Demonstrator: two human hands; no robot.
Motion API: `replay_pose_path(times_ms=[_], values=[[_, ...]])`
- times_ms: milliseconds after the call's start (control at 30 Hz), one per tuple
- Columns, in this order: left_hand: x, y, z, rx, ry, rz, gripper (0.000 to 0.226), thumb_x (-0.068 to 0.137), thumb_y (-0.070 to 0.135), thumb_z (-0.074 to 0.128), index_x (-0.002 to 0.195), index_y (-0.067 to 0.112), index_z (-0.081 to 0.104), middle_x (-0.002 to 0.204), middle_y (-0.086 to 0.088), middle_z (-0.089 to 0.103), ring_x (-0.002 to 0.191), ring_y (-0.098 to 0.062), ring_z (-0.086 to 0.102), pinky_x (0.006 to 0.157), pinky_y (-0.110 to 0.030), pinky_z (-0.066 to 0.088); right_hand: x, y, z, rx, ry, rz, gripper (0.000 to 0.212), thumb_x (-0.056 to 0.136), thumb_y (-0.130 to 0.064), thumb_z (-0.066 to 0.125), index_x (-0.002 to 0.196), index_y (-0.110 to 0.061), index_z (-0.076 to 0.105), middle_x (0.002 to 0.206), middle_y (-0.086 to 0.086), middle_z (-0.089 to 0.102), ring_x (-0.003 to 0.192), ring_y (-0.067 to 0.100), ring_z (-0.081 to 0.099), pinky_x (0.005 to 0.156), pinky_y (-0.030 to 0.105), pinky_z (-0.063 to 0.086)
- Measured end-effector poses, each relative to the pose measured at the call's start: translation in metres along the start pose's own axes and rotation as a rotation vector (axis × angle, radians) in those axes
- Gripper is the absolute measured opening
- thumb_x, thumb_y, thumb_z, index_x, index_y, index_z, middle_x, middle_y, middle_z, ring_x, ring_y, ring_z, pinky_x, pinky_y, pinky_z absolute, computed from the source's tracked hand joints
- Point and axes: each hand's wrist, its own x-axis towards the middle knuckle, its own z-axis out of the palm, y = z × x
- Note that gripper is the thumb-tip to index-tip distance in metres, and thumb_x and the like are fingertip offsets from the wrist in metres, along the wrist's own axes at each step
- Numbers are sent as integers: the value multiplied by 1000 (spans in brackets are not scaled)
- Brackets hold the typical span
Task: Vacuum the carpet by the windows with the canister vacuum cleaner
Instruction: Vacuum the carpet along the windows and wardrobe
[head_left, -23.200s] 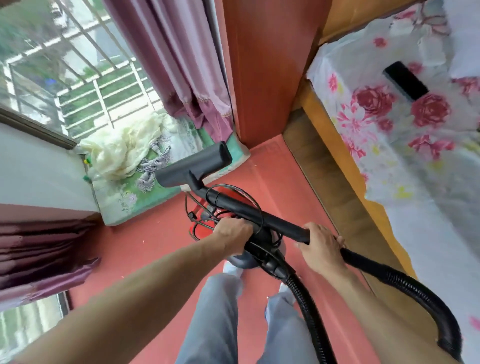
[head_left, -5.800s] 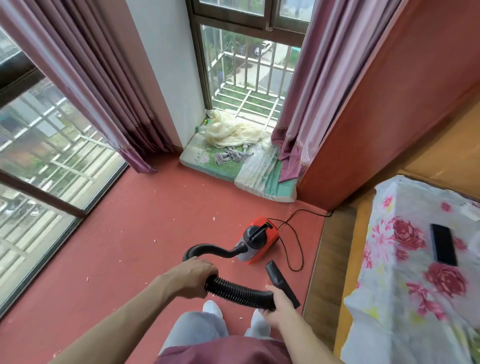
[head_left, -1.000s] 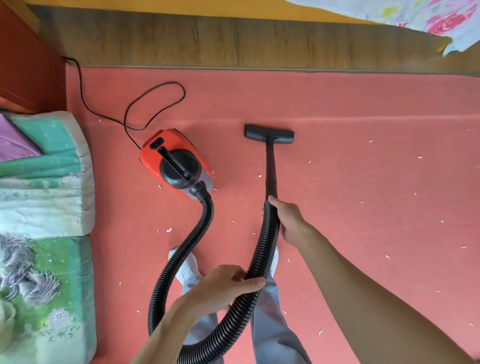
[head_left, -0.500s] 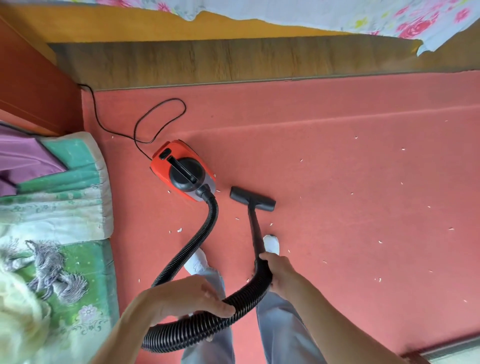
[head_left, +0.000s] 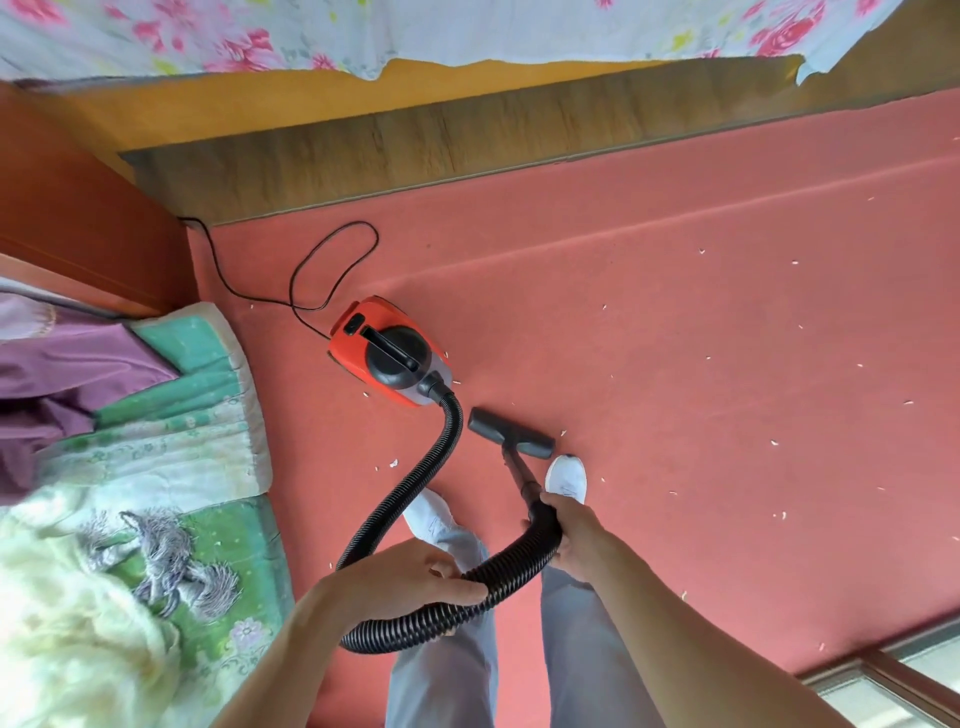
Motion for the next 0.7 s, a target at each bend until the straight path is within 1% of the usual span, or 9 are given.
replay_pose_path(times_ms=[67,167,200,333,467,533,567,633,700], values=[[-3,-8,0,120,55,25,33,86,57,66,87,25,72,63,18,60,57,7,52,56,-11,37,-5,9,4,92,10,-23,12,96,-19,55,93,-7,55,78,11,63,68,21,62,76,37,50],[-6,-14,-3,260,95,43,32,82,62,64,78,31,65,67,15,55,65,-1,51,63,-23,37,-10,24,5,222,14,-69,12,95,-16,51,93,-6,56,72,12,59,62,23,59,47,27,48],[-7,-14,-4,281,98,47,37,79,66,62,78,30,65,70,14,56,68,-4,52,66,-25,38,-13,27,5,270,14,-81,13,97,-15,51,92,-5,56,71,12,57,61,23,58,43,25,46],[-5,-14,-2,325,152,74,65,62,81,50,76,19,61,68,7,53,67,-11,51,66,-29,38,-17,29,4,376,42,-149,12,98,-14,53,92,-5,58,75,13,62,60,22,61,49,29,48],[4,-20,16,302,268,93,41,78,68,56,62,32,51,60,8,50,60,-12,49,60,-28,36,-4,25,5,425,41,-177,18,97,-22,57,98,-4,60,84,15,63,46,17,59,39,23,46],[10,-26,30,305,334,101,41,89,58,56,62,30,46,59,7,49,58,-12,47,57,-28,35,7,27,6,378,17,-187,24,98,-26,54,105,-3,58,88,17,61,34,13,50,34,19,40],[13,-32,37,304,370,99,40,91,56,55,63,29,44,59,6,49,57,-13,46,56,-28,34,12,29,8,352,7,-190,26,98,-26,53,108,-3,57,88,16,60,38,14,50,36,20,42],[15,-46,49,288,404,88,38,90,54,55,67,25,47,62,4,53,58,-15,48,55,-29,35,16,38,14,316,-7,-188,23,98,-23,53,109,-3,57,89,15,60,60,20,56,52,29,50],[12,-59,60,284,382,70,36,88,53,57,74,19,55,64,4,57,61,-17,51,58,-31,39,12,53,16,318,11,-181,17,97,-20,53,106,-5,57,93,14,60,76,24,58,66,34,50]])
